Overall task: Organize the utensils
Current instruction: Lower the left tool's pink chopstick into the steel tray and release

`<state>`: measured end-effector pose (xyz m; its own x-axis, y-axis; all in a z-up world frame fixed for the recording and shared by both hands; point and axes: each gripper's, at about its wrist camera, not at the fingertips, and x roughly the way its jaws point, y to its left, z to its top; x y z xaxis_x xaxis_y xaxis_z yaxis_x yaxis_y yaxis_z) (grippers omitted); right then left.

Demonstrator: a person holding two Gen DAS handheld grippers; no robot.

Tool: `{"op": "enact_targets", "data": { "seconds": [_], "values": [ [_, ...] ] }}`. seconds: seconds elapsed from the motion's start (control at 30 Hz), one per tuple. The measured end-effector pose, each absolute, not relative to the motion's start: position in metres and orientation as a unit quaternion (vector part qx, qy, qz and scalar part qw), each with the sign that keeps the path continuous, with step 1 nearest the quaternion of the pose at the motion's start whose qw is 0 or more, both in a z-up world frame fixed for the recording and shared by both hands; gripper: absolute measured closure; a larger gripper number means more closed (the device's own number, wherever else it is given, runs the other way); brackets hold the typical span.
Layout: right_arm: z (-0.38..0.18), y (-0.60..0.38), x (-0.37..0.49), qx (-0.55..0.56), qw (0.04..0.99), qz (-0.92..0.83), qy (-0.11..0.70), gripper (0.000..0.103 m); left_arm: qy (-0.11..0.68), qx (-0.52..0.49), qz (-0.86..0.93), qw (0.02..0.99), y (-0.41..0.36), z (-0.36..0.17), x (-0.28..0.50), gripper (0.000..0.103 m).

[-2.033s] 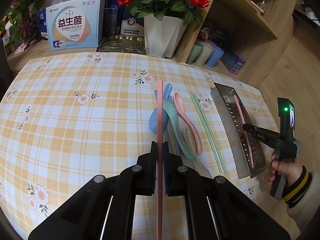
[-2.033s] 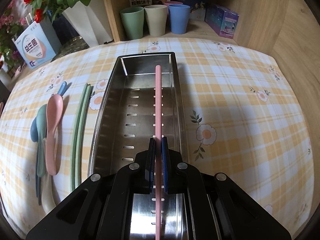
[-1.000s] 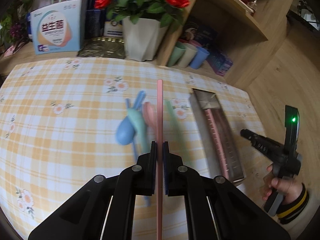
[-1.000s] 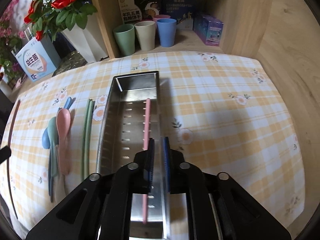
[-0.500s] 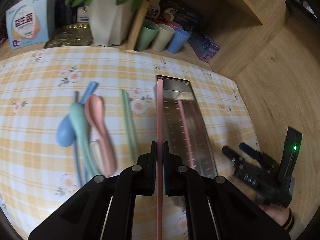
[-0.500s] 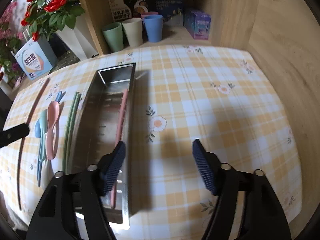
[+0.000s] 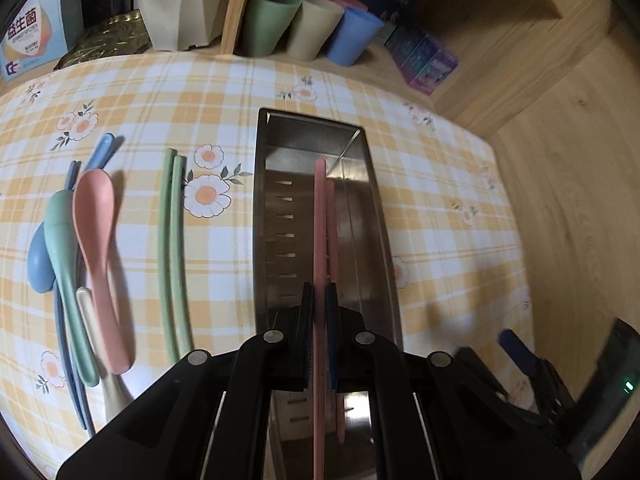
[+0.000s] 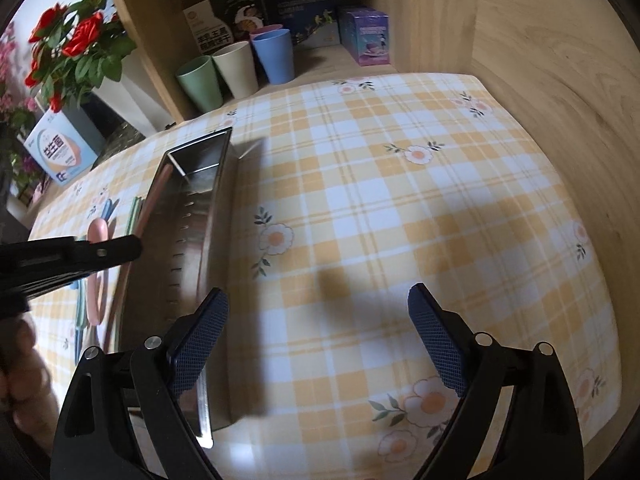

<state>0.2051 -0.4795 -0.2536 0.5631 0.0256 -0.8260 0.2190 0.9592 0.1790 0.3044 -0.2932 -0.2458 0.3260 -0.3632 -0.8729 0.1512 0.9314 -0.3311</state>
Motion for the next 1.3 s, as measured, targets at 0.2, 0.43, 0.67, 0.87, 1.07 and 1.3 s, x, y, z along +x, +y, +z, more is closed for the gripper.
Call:
{"op": "enact_targets", "data": {
  "seconds": [0.2,0.43,0.67,0.87,1.07,1.3],
  "values": [
    [-0.250,-0.497,0.195,0.146,0.878,-0.067,0.450,0.015,0.573,-0.062,-0.150,0.803,-0.306,-0.258,0.311,0.097],
    [-0.252,-0.509,0.186,0.166,0.876,-0.079,0.445,0.015,0.586,-0.050,-0.136,0.797,-0.311,-0.272,0.318,0.097],
    [-0.254,-0.508,0.184,0.175,0.873,-0.080,0.448,0.015,0.592,-0.039,-0.154,0.790,-0.322,-0.275,0.323,0.097],
    [-0.250,-0.507,0.184,0.182,0.873,-0.082,0.445,0.015,0.591,-0.040,-0.173,0.787,-0.324,-0.275,0.328,0.094],
    [-0.243,-0.499,0.183,0.187,0.875,-0.079,0.439,0.015,0.577,-0.057,-0.205,0.789,-0.309,-0.254,0.323,0.090],
    [-0.234,-0.478,0.185,0.202,0.880,-0.079,0.422,0.015,0.512,-0.045,-0.266,0.815,-0.264,-0.207,0.303,0.083]
  ]
}}
